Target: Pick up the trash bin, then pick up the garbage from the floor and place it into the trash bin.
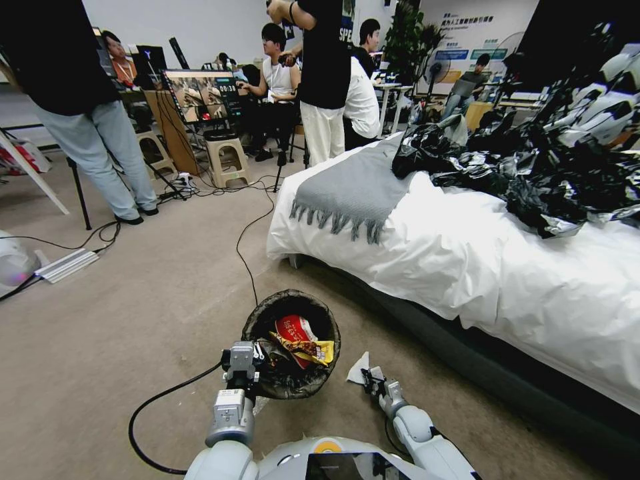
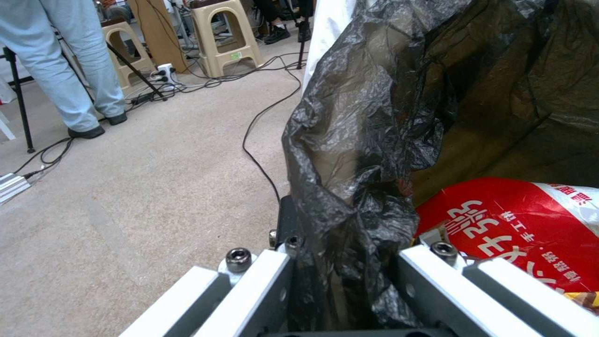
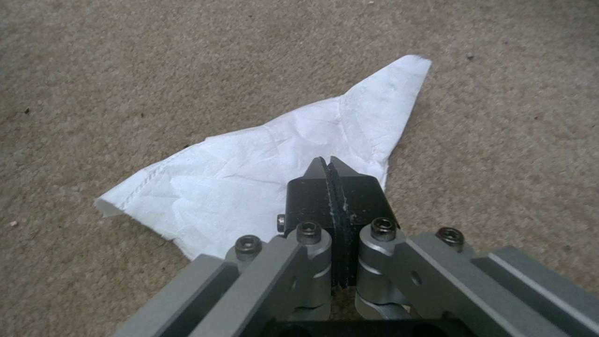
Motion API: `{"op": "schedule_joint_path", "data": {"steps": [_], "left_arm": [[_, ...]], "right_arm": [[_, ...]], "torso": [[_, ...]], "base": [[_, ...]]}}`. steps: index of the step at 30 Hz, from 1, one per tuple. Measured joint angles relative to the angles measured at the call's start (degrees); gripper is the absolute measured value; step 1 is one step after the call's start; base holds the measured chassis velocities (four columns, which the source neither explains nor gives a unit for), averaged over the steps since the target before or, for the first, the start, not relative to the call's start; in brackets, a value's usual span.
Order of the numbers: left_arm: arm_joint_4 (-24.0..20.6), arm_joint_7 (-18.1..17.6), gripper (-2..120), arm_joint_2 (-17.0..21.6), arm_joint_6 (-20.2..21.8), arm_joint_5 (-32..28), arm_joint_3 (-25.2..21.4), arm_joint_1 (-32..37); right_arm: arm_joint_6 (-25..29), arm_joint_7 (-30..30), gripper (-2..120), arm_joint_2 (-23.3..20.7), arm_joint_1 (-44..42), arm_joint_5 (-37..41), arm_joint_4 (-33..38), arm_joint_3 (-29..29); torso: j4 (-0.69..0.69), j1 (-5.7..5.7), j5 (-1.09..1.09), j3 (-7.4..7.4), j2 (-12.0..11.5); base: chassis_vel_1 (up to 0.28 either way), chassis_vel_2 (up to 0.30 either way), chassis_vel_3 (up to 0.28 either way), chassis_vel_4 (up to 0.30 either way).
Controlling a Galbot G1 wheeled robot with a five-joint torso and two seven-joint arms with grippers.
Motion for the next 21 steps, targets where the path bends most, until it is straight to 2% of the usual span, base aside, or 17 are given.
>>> {"op": "schedule_joint_path", "data": {"steps": [11, 13, 15, 21], "left_arm": [[-0.1, 0.0, 0, 0.0, 0.1, -0.2, 0.3, 0.0], [-0.1, 0.0, 0, 0.0, 0.1, -0.1, 0.6, -0.1], [-0.1, 0.0, 0, 0.0, 0.1, -0.1, 0.6, -0.1], [0.0, 0.0, 0, -0.1, 0.1, 0.1, 0.8, 0.0]], "right_arm": [[1.1, -0.5, 0, 0.0, 0.6, -1.2, -0.1, 0.7], [1.1, -0.5, 8, 0.3, 0.8, -1.3, -0.2, 0.6], [1.1, -0.5, 10, 0.4, 0.8, -1.4, -0.3, 0.6], [1.8, -0.5, 38, 1.7, 1.4, -2.5, -2.6, 0.0]], "torso": [[0.0, 0.0, 0.0, 0.0, 0.0], [0.0, 0.0, 0.0, 0.0, 0.0], [0.0, 0.0, 0.0, 0.0, 0.0], [0.0, 0.0, 0.0, 0.0, 0.0]], "base": [[0.0, 0.0, 0.0, 0.0], [0.0, 0.0, 0.0, 0.0], [0.0, 0.0, 0.0, 0.0], [0.0, 0.0, 0.0, 0.0]]}}
